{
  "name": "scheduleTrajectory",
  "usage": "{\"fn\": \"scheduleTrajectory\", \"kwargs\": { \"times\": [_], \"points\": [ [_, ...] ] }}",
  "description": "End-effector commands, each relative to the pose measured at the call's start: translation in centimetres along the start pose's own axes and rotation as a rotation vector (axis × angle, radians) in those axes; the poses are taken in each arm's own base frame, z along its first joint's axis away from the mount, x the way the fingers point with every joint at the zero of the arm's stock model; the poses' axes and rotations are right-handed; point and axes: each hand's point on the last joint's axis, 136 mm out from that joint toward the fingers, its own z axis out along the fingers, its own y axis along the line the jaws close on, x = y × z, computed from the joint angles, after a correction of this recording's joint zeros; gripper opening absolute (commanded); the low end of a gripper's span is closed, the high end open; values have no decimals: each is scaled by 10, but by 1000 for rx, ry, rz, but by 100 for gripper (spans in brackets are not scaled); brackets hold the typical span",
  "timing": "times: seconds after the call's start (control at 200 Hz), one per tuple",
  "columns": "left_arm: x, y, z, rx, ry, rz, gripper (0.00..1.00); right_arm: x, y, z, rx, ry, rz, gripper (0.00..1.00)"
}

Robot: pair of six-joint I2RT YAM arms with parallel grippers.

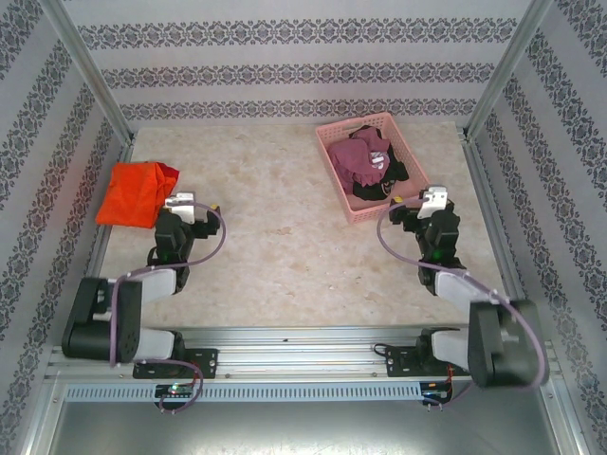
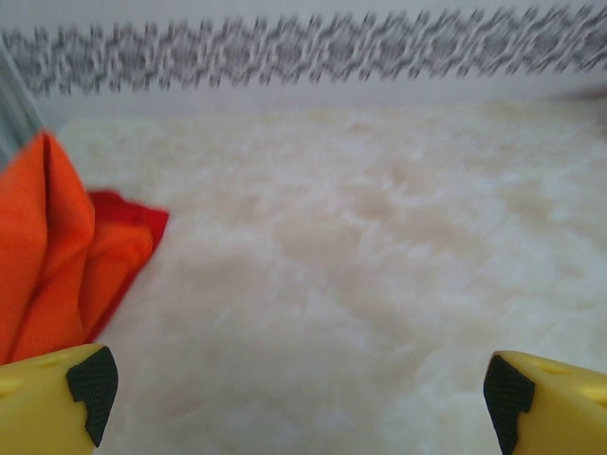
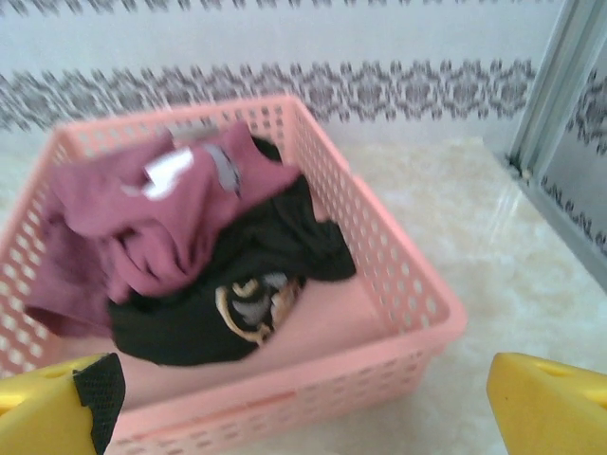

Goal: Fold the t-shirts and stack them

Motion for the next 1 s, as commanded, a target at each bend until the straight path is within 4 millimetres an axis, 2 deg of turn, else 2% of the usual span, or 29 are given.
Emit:
{"fn": "scheduleTrajectory", "kwargs": {
  "times": [0.0, 0.105, 0.21, 0.34, 0.43, 0.525, 0.61, 0.709, 0.794, 0.939, 0.994],
  "points": [
    [-19, -25, -8, 53, 8, 95, 100, -3, 12, -16, -15, 46, -22, 98],
    [-39, -65, -14, 148, -36, 171, 100, -28, 27, -26, -38, 36, -33, 98],
    [-49, -108, -20, 282, -55, 191, 100, -44, 49, -24, -88, 84, -36, 98],
    [-47, -159, -35, 466, -61, 227, 100, -49, 77, -6, -129, 194, 27, 98],
    [-40, -181, -48, 571, -53, 244, 100, -44, 99, 12, -151, 281, 24, 98],
    [-36, -191, -60, 644, -62, 230, 100, -39, 126, 33, -186, 329, -13, 98],
    [-32, -193, -70, 679, -55, 215, 100, -28, 143, 51, -202, 378, -34, 98],
    [-27, -191, -75, 679, -52, 213, 100, -6, 156, 74, -227, 464, -28, 96],
    [-22, -189, -76, 672, -36, 222, 100, 16, 164, 91, -232, 545, -51, 90],
    [-20, -189, -74, 673, -26, 228, 100, 52, 172, 113, -231, 695, -93, 71],
    [-20, -190, -73, 675, -25, 228, 100, 56, 175, 121, -232, 732, -104, 62]
  ]
}}
